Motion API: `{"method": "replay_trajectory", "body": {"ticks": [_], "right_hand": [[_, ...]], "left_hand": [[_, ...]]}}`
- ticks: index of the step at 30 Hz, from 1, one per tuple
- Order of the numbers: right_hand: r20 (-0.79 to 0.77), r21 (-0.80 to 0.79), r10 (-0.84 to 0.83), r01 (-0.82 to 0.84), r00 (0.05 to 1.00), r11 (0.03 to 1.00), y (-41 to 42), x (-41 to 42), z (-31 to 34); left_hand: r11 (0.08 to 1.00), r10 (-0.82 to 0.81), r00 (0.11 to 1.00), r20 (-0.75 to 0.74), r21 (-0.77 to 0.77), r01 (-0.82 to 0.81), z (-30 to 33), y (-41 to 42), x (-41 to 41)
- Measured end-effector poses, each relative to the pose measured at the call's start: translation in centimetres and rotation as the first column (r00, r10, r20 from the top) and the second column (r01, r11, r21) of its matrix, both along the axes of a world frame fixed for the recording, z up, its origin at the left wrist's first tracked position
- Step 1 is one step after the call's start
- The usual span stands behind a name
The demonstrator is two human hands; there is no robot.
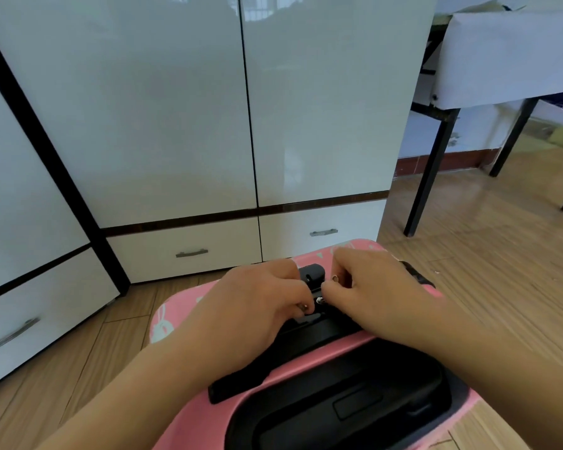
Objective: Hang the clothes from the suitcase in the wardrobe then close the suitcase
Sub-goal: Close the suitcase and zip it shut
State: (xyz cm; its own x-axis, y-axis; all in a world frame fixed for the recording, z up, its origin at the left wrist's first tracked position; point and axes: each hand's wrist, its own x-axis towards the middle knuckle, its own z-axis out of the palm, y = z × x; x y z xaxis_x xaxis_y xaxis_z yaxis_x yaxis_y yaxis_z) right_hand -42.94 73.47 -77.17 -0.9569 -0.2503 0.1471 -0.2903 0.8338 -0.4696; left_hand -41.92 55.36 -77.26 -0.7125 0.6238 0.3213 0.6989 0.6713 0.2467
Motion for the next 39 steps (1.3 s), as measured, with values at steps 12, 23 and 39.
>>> {"method": "replay_trajectory", "body": {"ticks": [12, 23, 39], "right_hand": [[-0.002, -0.131, -0.09, 0.089, 0.996, 0.987, -0.3, -0.2, -0.5], [-0.058, 0.064, -0.081, 0.085, 0.995, 0.994, -2.0, -0.4, -0.4], [-0.186, 0.004, -0.139, 0.142, 0.973, 0.99, -3.0, 0.7, -0.9]], "left_hand": [[0.848, 0.227, 0.939, 0.258, 0.423, -0.321, -2.0, 0.2, -1.3], [0.823, 0.307, 0.89, 0.338, 0.375, -0.426, -2.3, 0.5, -2.1], [0.792, 0.352, 0.861, 0.368, 0.373, -0.484, -2.2, -0.1, -1.3]]}}
